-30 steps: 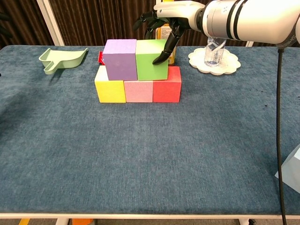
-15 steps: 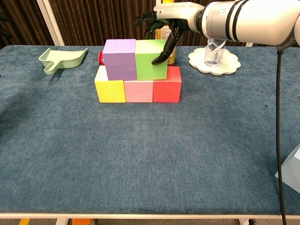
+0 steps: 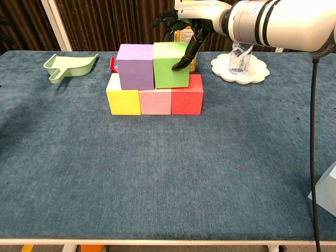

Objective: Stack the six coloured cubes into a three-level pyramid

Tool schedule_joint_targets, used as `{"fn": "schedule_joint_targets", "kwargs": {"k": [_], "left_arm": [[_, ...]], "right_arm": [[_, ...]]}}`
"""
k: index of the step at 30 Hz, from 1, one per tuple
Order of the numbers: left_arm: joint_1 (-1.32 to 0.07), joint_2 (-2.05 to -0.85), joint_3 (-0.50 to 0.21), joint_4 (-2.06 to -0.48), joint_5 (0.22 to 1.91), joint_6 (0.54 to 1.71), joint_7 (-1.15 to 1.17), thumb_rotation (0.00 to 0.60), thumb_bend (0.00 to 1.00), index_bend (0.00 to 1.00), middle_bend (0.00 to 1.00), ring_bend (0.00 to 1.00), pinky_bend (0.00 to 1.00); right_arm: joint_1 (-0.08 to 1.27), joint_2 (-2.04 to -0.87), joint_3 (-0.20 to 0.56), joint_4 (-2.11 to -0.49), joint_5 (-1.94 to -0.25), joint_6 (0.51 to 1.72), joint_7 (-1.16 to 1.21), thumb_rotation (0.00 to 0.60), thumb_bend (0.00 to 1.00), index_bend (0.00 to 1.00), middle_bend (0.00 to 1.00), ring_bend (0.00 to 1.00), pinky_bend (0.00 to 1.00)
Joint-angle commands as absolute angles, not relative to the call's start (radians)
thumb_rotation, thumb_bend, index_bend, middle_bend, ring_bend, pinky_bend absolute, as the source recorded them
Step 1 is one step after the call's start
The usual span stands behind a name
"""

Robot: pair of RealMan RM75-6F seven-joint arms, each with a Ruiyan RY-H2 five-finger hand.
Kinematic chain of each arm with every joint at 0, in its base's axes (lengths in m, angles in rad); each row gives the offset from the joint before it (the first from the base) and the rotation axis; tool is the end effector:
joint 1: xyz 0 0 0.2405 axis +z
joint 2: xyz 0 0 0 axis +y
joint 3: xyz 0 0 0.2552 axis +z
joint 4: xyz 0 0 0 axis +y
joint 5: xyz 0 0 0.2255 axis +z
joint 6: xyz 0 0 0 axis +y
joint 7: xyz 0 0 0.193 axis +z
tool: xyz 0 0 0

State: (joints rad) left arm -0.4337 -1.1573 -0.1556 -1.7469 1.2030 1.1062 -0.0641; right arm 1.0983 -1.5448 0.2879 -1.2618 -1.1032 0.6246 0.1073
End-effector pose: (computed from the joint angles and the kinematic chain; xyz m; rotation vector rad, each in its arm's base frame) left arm -0.2353 0.3386 0.0808 -1.4812 -1.2583 -1.0467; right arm -0.0205 -0.4698 -0.0540 2.0244 -1.1494 1.1137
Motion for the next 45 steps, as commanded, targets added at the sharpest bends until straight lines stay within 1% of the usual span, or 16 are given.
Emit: {"fn": "schedule_joint_targets", "kwargs": {"k": [1, 24, 35, 37, 40, 45], "left_arm": [[-0.434, -1.157, -0.156, -1.746, 1.203, 1.106, -0.066, 0.6, 0.04, 0.08, 0.15, 0.19, 0.12], [-0.434, -1.161, -0.154, -1.736, 1.217, 1.102, -0.078, 0.6, 0.04, 0.08, 0.15, 0.19, 0.12], [-0.43, -1.165, -0.151, -1.726, 1.223, 1.102, -0.091, 0.6, 0.04, 0.08, 0.15, 0.19, 0.12], [-0.429, -1.164, -0.15, -1.726, 1.225, 1.103, -0.093, 0.6, 0.04, 0.08, 0.15, 0.19, 0.12], [-0.43, -1.163, -0.152, -1.725, 1.228, 1.103, -0.096, 0.6, 0.04, 0.08, 0.15, 0.19, 0.12], [-0.433, -1.161, -0.154, -1.721, 1.236, 1.102, -0.102, 0.6, 0.04, 0.08, 0.15, 0.19, 0.12]], "right_arm": [[1.096, -1.544, 0.29, -1.269, -1.093, 0.625, 0.105, 0.6, 0.09, 0.09, 0.32, 0.0, 0.0], [1.084, -1.542, 0.288, -1.314, -1.033, 0.654, 0.034, 0.6, 0.08, 0.09, 0.32, 0.0, 0.0], [1.088, -1.553, 0.285, -1.309, -1.011, 0.651, 0.011, 0.6, 0.08, 0.09, 0.31, 0.0, 0.0], [1.087, -1.554, 0.284, -1.311, -1.01, 0.654, 0.007, 0.6, 0.08, 0.06, 0.3, 0.0, 0.0], [1.084, -1.549, 0.285, -1.319, -1.007, 0.656, 0.005, 0.6, 0.06, 0.01, 0.24, 0.0, 0.0], [1.078, -1.53, 0.283, -1.344, -0.999, 0.659, -0.005, 0.6, 0.04, 0.0, 0.15, 0.0, 0.0]]}}
